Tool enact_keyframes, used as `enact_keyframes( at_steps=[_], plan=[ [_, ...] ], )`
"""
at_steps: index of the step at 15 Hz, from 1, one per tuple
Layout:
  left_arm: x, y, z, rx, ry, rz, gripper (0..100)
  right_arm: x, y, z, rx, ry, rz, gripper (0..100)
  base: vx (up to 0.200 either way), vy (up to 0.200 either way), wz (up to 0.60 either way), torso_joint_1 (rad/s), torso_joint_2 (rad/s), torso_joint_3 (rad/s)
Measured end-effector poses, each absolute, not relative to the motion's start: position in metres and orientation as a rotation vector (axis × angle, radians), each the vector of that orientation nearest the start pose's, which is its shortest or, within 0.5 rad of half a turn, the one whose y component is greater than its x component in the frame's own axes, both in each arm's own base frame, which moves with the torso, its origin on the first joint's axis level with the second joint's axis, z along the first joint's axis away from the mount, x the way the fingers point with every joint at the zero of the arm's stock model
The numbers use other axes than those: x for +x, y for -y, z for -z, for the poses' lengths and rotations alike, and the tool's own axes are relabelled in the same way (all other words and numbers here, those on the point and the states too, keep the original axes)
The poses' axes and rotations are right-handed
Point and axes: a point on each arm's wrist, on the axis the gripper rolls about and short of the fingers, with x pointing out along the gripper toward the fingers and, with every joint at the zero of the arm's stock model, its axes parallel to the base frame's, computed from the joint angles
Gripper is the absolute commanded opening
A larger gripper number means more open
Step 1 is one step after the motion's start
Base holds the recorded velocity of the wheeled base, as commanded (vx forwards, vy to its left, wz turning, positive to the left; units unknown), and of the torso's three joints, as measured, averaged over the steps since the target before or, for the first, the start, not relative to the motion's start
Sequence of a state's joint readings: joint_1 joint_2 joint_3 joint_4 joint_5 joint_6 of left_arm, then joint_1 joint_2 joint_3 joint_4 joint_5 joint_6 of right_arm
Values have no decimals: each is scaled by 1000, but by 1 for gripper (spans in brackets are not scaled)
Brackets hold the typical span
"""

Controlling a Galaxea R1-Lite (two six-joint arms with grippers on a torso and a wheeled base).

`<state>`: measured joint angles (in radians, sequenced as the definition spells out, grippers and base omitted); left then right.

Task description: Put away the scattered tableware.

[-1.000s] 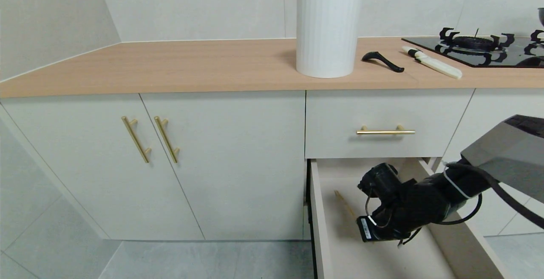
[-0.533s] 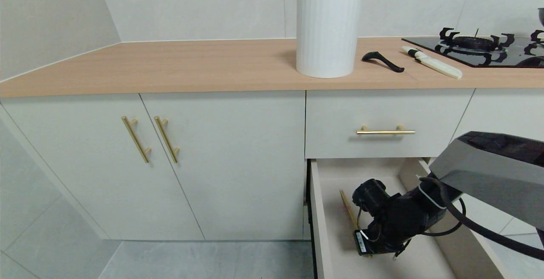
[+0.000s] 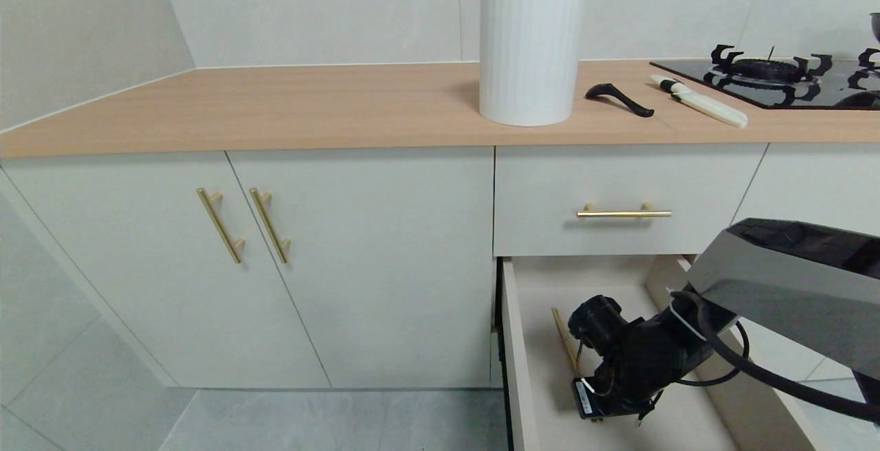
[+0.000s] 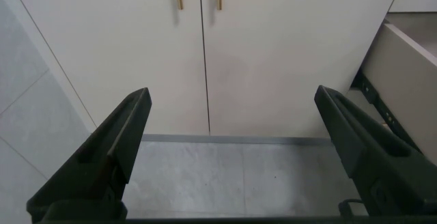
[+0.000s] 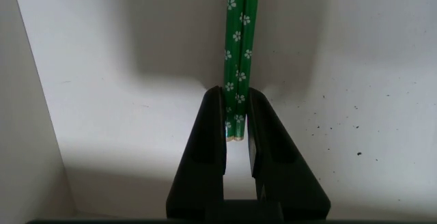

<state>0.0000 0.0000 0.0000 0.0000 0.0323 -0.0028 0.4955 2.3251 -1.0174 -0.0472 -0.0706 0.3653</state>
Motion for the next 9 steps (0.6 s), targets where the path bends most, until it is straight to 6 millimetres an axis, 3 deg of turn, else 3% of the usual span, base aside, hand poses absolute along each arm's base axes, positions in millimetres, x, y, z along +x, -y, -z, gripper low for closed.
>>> enact_keyframes(
  at_steps=[1,2,9],
  plan=[
    [-23,-1,-75,-3,0,-32,100,313,-167,28,-40,-1258,-139,0,0,0,0,0,0,0],
    [-23,-1,-75,-3,0,-32,100,313,-167,28,-40,-1259,-138,100,0,0,0,0,0,0],
    [-23,-1,-75,-3,0,-32,100,313,-167,29,-41,-1259,-139,100,0,0,0,0,0,0]
  ],
)
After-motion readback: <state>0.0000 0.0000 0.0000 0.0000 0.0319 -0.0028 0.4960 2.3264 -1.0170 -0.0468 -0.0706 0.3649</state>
